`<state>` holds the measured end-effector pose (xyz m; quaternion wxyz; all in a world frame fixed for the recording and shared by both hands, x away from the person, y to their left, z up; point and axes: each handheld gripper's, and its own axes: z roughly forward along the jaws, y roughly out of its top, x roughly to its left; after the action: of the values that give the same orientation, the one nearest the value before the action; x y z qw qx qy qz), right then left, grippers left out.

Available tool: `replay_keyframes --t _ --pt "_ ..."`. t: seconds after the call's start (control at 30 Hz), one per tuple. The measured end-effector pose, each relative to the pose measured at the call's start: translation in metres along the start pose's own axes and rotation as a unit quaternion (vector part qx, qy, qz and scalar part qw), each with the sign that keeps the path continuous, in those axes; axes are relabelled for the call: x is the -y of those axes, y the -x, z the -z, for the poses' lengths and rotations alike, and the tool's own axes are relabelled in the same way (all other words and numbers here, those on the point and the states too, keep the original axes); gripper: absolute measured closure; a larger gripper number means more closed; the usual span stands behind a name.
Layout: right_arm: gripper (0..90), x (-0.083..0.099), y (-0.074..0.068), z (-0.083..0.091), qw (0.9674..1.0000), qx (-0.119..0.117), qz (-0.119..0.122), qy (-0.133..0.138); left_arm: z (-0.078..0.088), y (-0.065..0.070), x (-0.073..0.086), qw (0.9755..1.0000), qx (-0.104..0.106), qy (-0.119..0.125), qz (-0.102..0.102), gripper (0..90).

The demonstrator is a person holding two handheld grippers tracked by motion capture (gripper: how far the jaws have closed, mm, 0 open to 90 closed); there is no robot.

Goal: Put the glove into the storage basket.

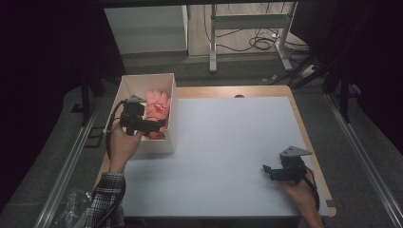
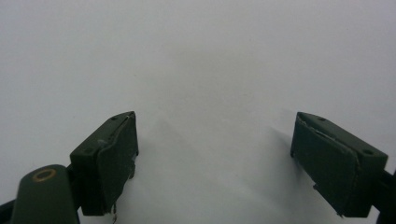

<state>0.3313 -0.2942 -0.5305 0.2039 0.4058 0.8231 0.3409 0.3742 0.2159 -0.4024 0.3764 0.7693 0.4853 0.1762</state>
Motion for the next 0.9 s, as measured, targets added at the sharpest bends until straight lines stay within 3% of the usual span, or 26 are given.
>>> replay_keyframes --t 0.4,0.9 --pt "15.3 0.0 0.0 0.0 1.0 0.0 0.0 0.0 0.014 0.021 0.001 0.9994 0.019 0.009 -0.029 4.0" --pt "15.3 0.0 0.0 0.0 1.0 0.0 0.0 0.0 0.019 0.044 0.007 0.9969 0.06 0.02 -0.047 3.9"
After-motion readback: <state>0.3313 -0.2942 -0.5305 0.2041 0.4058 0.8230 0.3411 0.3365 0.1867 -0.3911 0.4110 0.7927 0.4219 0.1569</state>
